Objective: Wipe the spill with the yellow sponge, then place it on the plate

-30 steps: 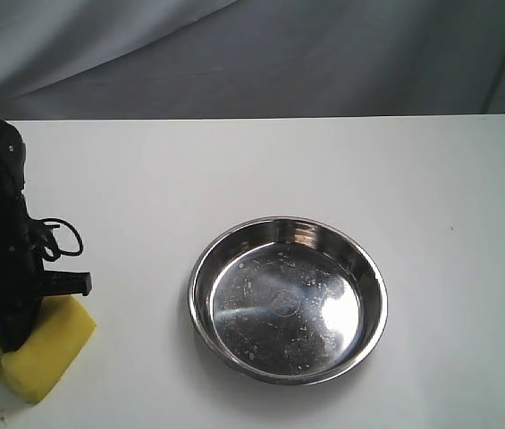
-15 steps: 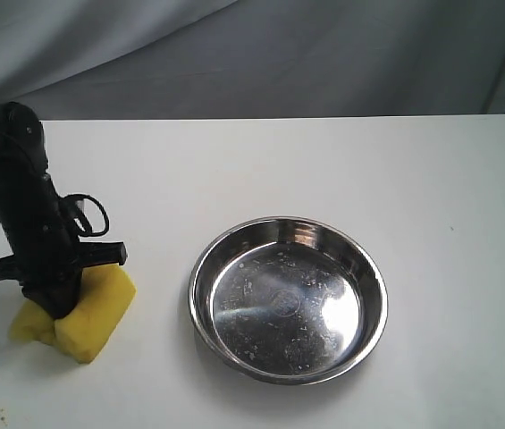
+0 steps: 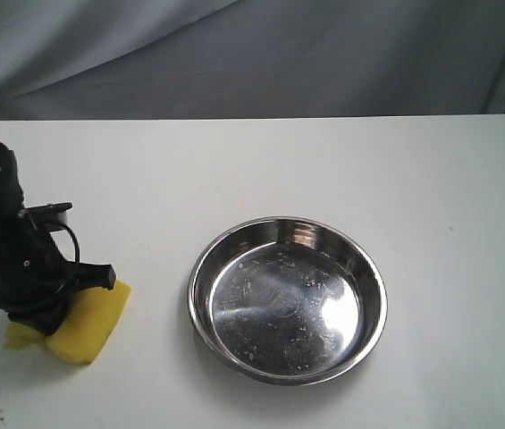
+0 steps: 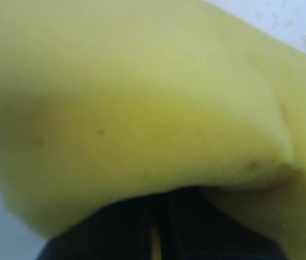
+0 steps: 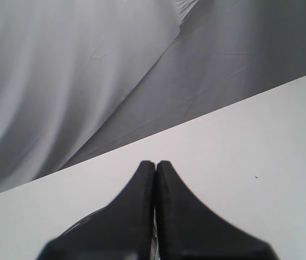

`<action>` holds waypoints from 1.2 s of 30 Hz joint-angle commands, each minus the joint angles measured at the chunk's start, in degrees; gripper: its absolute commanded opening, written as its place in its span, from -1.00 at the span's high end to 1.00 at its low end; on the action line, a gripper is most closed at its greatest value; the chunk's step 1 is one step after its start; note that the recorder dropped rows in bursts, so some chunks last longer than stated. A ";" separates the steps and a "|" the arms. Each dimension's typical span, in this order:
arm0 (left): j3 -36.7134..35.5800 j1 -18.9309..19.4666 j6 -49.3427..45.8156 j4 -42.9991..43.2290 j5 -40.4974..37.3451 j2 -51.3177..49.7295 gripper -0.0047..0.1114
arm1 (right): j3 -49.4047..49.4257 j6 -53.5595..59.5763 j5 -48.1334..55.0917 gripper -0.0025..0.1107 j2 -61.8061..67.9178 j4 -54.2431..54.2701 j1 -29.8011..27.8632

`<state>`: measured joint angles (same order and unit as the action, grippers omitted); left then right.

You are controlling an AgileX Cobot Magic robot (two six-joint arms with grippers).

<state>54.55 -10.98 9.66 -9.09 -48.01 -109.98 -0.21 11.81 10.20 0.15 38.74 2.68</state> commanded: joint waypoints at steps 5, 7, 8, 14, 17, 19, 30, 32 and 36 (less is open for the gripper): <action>-12.57 0.33 0.82 9.68 -4.81 7.58 0.92 | 0.21 0.09 -0.22 0.96 -0.15 -0.72 0.09; -13.85 0.33 0.82 9.68 -4.93 10.88 0.92 | 0.21 0.09 -0.22 0.96 -0.15 -0.72 0.09; -14.26 0.33 0.82 9.68 -5.54 12.46 0.92 | 0.21 0.09 -0.22 0.96 -0.15 -0.72 0.09; -14.38 0.33 0.82 9.68 -6.35 19.66 0.92 | 0.21 0.09 -0.22 0.96 -0.15 -0.72 0.09; -14.26 0.33 0.82 9.58 -3.29 20.53 0.92 | 0.21 0.09 -0.22 0.96 -0.15 -0.72 0.09; -14.13 0.33 0.82 9.46 -0.57 19.72 0.92 | 0.21 0.09 -0.22 0.96 -0.15 -0.72 0.09; 0.40 0.33 3.34 5.11 5.44 4.27 0.92 | 0.21 0.09 -0.22 0.96 -0.15 -0.72 0.09; 4.52 0.33 3.34 2.72 6.98 1.25 0.92 | 0.21 0.09 -0.22 0.96 -0.15 -0.72 0.09; 11.39 0.33 3.34 -1.13 8.60 -2.67 0.92 | 0.21 0.09 -0.22 0.96 -0.15 -0.72 0.09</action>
<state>61.71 -10.72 12.29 -7.16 -45.03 -109.73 -0.21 11.81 10.20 0.15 38.74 2.68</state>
